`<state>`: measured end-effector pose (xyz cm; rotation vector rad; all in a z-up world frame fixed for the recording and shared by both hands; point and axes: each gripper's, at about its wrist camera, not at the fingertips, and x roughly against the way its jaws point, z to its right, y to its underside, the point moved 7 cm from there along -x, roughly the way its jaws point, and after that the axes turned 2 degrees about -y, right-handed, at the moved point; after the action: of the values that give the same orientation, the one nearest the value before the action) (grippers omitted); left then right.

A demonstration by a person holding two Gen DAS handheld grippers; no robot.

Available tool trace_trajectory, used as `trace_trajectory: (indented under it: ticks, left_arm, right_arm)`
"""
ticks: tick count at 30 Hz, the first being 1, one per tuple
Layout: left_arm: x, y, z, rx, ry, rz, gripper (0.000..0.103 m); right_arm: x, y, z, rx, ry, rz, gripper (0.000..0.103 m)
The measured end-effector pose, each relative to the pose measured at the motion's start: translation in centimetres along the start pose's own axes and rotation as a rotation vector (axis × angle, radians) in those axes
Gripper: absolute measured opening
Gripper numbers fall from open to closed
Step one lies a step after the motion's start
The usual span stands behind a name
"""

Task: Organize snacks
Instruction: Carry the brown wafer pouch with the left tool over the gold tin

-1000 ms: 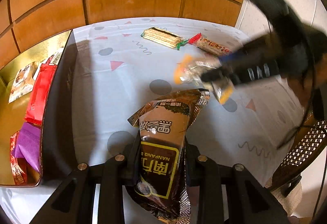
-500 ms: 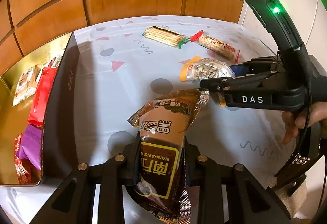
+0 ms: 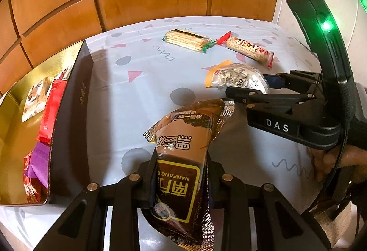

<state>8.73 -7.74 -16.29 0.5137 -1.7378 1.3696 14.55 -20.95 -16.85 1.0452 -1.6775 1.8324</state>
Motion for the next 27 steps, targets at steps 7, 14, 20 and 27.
trace_trajectory:
  ticks: [7, 14, 20, 27]
  left_arm:
    - [0.2, -0.1, -0.1, 0.004, 0.006, -0.001, 0.031]
    - [1.3, 0.1, -0.7, 0.024, 0.035, 0.018, 0.031]
    - [2.8, -0.4, -1.3, 0.044, 0.047, 0.054, 0.031]
    - [5.4, -1.2, -2.0, 0.07, 0.06, 0.11, 0.031]
  right_arm:
    - [-0.6, -0.3, -0.3, -0.013, -0.008, 0.009, 0.049]
    - [-0.6, -0.3, -0.4, -0.014, -0.003, 0.009, 0.049]
    - [-0.6, -0.3, -0.4, -0.008, 0.004, 0.008, 0.049]
    - [-0.7, -0.3, -0.4, 0.002, 0.016, 0.008, 0.049]
